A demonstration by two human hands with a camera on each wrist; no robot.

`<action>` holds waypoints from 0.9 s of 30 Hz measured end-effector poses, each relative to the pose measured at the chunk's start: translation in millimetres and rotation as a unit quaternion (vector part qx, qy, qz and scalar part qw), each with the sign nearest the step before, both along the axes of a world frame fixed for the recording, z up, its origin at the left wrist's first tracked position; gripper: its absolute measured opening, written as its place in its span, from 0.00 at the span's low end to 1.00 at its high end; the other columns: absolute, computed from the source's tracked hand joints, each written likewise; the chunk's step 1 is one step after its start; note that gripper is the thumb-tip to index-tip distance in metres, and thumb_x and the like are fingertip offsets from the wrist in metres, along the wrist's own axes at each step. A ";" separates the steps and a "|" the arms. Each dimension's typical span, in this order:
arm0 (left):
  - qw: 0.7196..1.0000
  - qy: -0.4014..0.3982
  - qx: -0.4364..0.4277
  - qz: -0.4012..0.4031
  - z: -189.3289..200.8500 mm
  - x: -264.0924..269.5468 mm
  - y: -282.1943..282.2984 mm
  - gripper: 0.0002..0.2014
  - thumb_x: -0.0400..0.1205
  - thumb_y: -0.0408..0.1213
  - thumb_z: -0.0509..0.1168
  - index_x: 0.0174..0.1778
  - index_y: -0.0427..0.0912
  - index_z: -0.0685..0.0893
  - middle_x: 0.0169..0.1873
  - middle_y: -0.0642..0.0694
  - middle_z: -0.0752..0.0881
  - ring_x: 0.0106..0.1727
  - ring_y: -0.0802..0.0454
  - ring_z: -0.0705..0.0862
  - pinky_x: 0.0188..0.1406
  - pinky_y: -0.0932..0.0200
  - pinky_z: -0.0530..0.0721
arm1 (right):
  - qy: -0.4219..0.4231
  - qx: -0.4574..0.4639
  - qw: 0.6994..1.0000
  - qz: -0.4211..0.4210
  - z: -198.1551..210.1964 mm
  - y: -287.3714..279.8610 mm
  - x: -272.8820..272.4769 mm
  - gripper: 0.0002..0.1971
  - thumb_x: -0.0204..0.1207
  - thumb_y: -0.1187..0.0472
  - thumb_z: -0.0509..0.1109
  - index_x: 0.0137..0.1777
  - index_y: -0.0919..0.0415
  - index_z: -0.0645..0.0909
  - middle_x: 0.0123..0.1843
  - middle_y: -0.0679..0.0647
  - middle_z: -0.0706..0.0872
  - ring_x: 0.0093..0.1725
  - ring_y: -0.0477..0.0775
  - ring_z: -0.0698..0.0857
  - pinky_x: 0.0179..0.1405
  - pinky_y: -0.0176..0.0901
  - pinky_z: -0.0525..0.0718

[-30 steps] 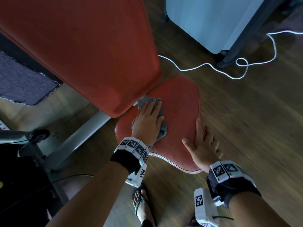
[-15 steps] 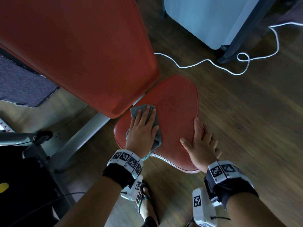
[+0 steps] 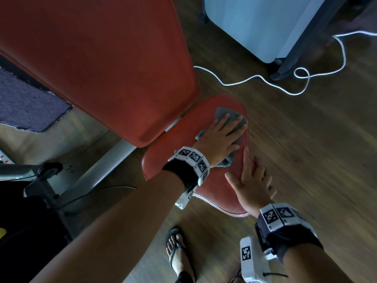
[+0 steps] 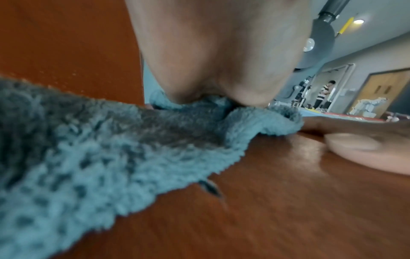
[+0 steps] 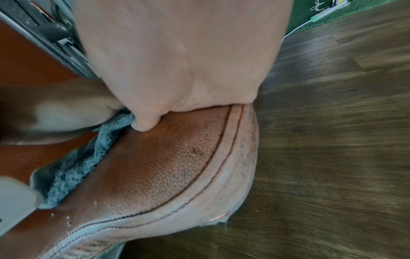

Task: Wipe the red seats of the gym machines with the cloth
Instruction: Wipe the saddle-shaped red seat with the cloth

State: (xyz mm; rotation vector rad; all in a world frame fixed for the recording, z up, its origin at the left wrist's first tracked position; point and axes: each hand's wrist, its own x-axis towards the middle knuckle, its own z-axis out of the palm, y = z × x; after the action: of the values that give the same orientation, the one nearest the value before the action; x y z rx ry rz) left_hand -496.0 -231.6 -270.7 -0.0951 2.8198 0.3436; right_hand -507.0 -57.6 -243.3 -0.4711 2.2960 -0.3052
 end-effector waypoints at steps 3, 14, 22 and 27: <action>0.999 0.004 0.018 -0.046 0.6 -15.6 -9.8 0.31 0.87 0.50 0.56 0.86 0.50 0.55 0.86 0.50 0.52 0.86 0.41 0.47 0.83 0.43 0.47 | 0.002 -0.001 1.000 0.001 -1.8 -0.3 0.5 0.40 0.76 0.29 0.52 0.78 0.31 0.28 0.85 0.47 0.42 0.82 0.61 0.51 0.74 0.70 0.57; 0.999 0.040 0.023 0.012 -2.6 -75.3 -41.5 0.26 0.85 0.49 0.60 0.81 0.52 0.69 0.82 0.48 0.64 0.83 0.43 0.57 0.82 0.46 0.53 | -0.006 -0.008 1.000 0.003 -2.6 1.0 -1.3 0.40 0.76 0.29 0.52 0.78 0.29 0.27 0.85 0.45 0.39 0.82 0.59 0.49 0.74 0.70 0.57; 0.981 0.050 0.111 0.154 -8.0 -80.5 -74.2 0.23 0.84 0.53 0.63 0.76 0.58 0.74 0.74 0.52 0.71 0.74 0.46 0.70 0.72 0.52 0.67 | -0.004 -0.017 1.000 0.001 0.6 1.6 -1.0 0.40 0.77 0.30 0.53 0.79 0.30 0.29 0.85 0.47 0.41 0.82 0.60 0.49 0.74 0.69 0.57; 0.951 0.046 0.199 0.233 -18.2 -66.9 -90.4 0.25 0.84 0.52 0.64 0.78 0.56 0.72 0.71 0.43 0.72 0.70 0.43 0.76 0.72 0.48 0.73 | -0.005 -0.020 1.000 0.004 -0.1 1.7 -0.6 0.40 0.77 0.30 0.53 0.79 0.30 0.28 0.85 0.45 0.39 0.82 0.61 0.51 0.74 0.69 0.58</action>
State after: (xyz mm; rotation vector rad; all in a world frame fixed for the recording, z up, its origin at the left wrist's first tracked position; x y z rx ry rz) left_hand -562.8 -321.9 -288.9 -0.6737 2.7238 1.0338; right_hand -507.6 -55.9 -243.4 -0.4985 2.2813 -0.3497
